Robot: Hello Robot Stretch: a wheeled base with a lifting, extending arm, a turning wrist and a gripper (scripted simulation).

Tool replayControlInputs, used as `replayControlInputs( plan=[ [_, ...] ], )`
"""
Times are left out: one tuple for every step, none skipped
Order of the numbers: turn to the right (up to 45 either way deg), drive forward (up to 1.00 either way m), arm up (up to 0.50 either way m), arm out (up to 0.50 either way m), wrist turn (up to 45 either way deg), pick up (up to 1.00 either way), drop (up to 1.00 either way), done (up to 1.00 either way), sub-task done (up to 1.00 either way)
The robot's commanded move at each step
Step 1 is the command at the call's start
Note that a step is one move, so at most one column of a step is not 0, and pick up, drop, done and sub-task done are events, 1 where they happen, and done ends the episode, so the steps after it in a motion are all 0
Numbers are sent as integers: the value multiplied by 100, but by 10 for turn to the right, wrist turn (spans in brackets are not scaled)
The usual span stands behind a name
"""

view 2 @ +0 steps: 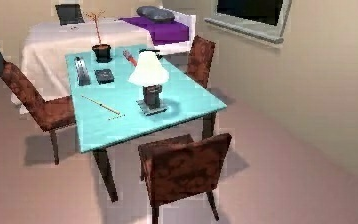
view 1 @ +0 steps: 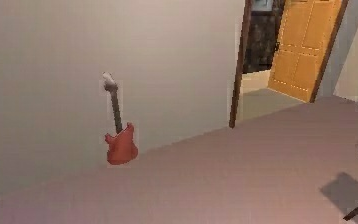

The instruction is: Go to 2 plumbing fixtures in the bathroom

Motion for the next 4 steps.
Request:
replayControlInputs(
  plan=[
    [150, 0, 0, 0, 0, 0, 0, 0, 0],
    [0, 100, 0, 0, 0, 0, 0, 0, 0],
    [300, 0, 0, 0, 0, 0, 0, 0, 0],
    [0, 5, 0, 0, 0, 0, 0, 0, 0]
  ],
)
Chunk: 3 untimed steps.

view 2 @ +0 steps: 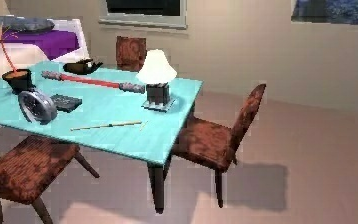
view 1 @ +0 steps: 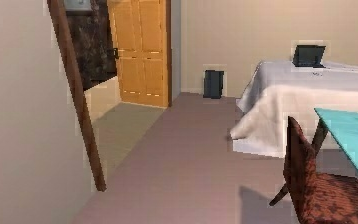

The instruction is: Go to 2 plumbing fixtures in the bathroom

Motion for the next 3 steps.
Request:
replayControlInputs(
  plan=[
    [30, 0, 0, 0, 0, 0, 0, 0, 0],
    [0, 100, 0, 0, 0, 0, 0, 0, 0],
    [0, 25, 0, 0, 0, 0, 0, 0, 0]
  ],
)
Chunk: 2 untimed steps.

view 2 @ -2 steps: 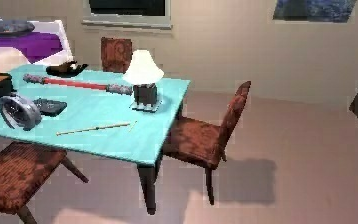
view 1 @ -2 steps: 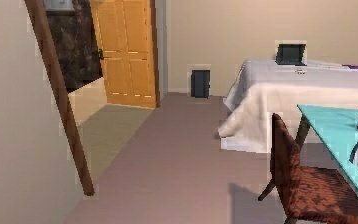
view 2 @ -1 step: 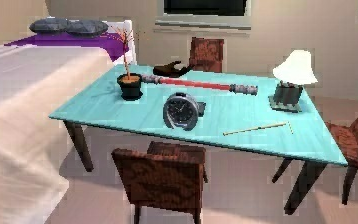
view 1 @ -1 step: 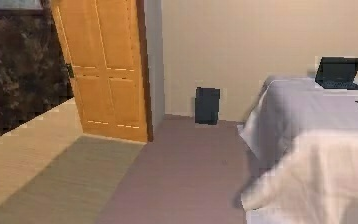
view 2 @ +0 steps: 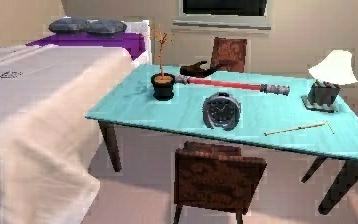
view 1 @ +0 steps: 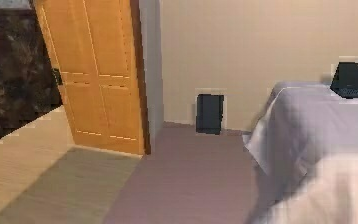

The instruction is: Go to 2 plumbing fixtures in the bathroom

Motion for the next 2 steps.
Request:
replayControlInputs(
  plan=[
    [-330, 0, 0, 0, 0, 0, 0, 0, 0],
    [0, 80, 0, 0, 0, 0, 0, 0, 0]
  ],
)
